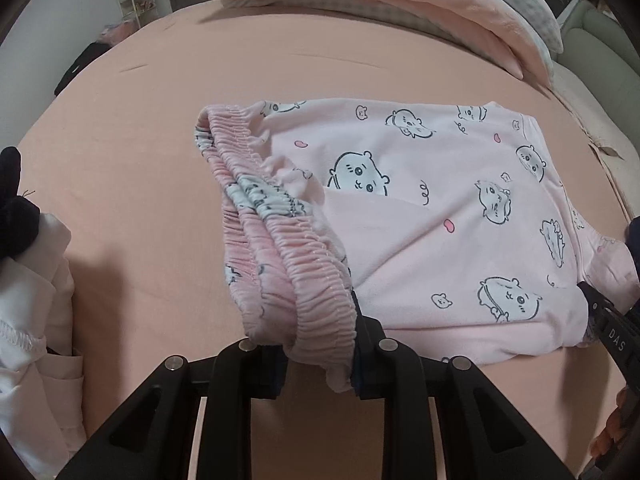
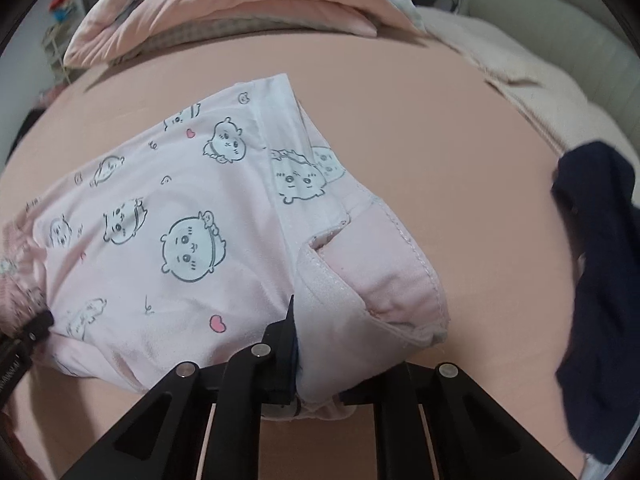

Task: Fold clothes
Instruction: 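Hold the pants with both grippers and drag them across the sheet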

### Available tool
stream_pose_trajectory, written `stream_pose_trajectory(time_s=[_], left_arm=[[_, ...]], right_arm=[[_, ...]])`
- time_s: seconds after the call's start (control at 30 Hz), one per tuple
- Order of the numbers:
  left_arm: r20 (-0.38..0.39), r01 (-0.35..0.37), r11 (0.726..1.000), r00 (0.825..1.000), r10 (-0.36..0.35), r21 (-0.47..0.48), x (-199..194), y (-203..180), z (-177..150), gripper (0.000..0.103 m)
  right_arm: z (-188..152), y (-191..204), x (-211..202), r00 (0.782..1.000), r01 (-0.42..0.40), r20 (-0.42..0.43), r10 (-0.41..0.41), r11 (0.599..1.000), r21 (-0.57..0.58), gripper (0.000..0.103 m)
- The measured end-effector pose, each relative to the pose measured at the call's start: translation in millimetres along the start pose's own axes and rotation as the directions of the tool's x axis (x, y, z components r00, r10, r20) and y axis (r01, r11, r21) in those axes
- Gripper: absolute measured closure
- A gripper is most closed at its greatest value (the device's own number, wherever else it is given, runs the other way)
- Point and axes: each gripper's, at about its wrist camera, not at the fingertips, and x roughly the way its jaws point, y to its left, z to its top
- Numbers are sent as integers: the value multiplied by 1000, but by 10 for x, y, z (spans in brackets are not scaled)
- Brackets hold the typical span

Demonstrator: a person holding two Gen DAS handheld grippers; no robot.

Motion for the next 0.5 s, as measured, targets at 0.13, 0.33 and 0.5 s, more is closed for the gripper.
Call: stream_pose_trajectory(time_s=[0.13,0.33,0.5], left_arm=[[-6,-1,1000,1000,1,11,-35,-6,-10,83],[-18,-33,999,999,33,13,-63,-73,3,83],[5,-60,998,998,60,20,-95,-247,107,84]], right_arm=[[28,154,22,1000,30,-4,-30,999,-20,93],[-7,212,-33,994,112,-4,-113,991,-79,93],[-14,272,-227,987,161,47,-155,976,-149,93]])
